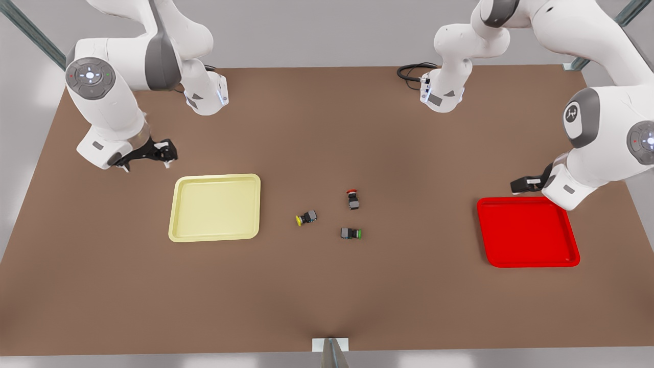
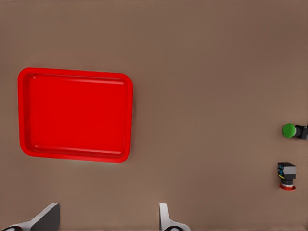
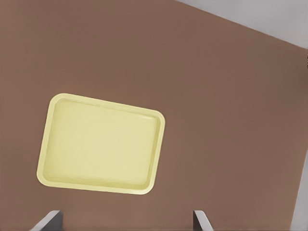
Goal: Place the switches on the corresponding trays according to their colors
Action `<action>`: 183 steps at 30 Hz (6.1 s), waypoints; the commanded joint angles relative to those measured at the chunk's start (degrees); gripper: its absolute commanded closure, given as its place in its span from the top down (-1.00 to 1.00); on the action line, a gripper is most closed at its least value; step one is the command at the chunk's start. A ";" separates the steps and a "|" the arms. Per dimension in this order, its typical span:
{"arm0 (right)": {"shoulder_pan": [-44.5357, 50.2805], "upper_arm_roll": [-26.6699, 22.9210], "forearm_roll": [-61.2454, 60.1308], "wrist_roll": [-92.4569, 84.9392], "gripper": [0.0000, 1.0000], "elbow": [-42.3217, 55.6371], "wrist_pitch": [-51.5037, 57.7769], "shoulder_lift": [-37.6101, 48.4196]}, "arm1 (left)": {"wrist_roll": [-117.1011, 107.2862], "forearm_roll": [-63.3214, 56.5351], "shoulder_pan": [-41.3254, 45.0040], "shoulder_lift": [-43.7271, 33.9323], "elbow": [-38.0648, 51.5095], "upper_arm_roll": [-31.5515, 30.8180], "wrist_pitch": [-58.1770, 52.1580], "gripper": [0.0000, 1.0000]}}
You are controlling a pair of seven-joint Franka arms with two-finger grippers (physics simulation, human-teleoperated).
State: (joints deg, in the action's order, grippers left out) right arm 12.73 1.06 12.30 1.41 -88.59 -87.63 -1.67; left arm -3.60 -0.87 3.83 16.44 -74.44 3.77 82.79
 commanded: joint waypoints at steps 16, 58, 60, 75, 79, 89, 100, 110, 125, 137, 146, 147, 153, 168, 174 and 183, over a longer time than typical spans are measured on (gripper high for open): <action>21.02 5.01 -3.51 -52.12 1.00 1.93 -43.76 -35.41 | -5.71 -0.09 6.54 1.66 -1.32 -2.10 -3.16 1.00; 24.10 2.90 -3.08 -62.49 1.00 3.43 -49.92 -47.02 | -67.41 -6.86 21.92 22.85 5.37 -20.73 10.98 1.00; 24.10 2.90 -3.08 -62.49 1.00 3.43 -49.92 -47.28 | -67.50 -8.27 22.01 23.11 2.20 -20.73 14.06 1.00; 24.45 2.90 -2.99 -62.31 0.09 3.96 -49.92 -47.63 | -68.29 -9.32 21.84 24.78 -8.17 -20.73 28.65 1.00; 24.36 2.90 -2.99 -62.40 0.09 4.13 -49.83 -47.63 | -68.29 -9.32 21.57 24.52 -8.17 -20.73 28.56 1.00; 24.36 2.90 -2.90 -62.40 0.01 4.22 -49.83 -47.72 | -62.93 -10.91 17.35 20.21 -14.85 -19.77 28.92 1.00; 23.04 2.99 -3.08 -62.93 0.01 -3.77 -45.09 -37.27 | -56.34 -9.76 15.60 15.20 -15.03 -18.01 24.87 1.00; 15.57 -2.37 -2.81 -72.86 0.02 -33.66 -52.91 -19.68 | -53.26 -6.78 15.07 17.04 -22.41 -19.15 30.06 1.00; 15.05 -7.82 -3.60 -67.25 1.00 -25.32 -31.92 -8.43 | -46.15 -6.68 19.29 21.88 -22.41 -21.44 45.70 1.00; 9.07 -5.28 -3.08 -1.85 1.00 3.25 0.97 -5.09 | -52.12 -10.64 22.80 22.32 -23.99 -18.62 47.02 1.00; 9.07 -4.57 -3.78 1.76 1.00 6.15 1.23 -6.06 | -45.97 -10.55 23.07 23.90 -23.55 -18.71 50.10 1.00; 8.72 -4.57 -4.66 1.76 1.00 6.15 0.79 -6.32 | -45.97 -10.55 23.07 23.99 -23.55 -18.71 50.10 1.00; 8.54 -4.66 -5.71 1.85 1.00 6.24 0.35 -7.82 | -45.97 -10.64 22.98 24.25 -23.64 -18.71 50.45 1.00; 8.54 -4.66 -5.63 1.93 1.00 8.53 0.44 -10.63 | -46.14 -10.64 22.98 24.95 -23.82 -18.62 51.33 0.45; 8.37 -4.75 -5.54 2.02 1.00 8.79 0.35 -11.16 | -46.23 -10.64 22.89 24.95 -23.91 -18.62 51.50 0.36; 8.19 -5.01 -5.54 1.93 1.00 8.79 0.26 -11.16 | -46.41 -10.64 22.45 24.69 -24.17 -18.71 51.24 0.15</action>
State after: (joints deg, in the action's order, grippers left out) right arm 20.91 -3.95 6.77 3.34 -79.81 -87.36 -12.84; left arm -49.89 -11.48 26.28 41.05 -98.61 -14.94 134.04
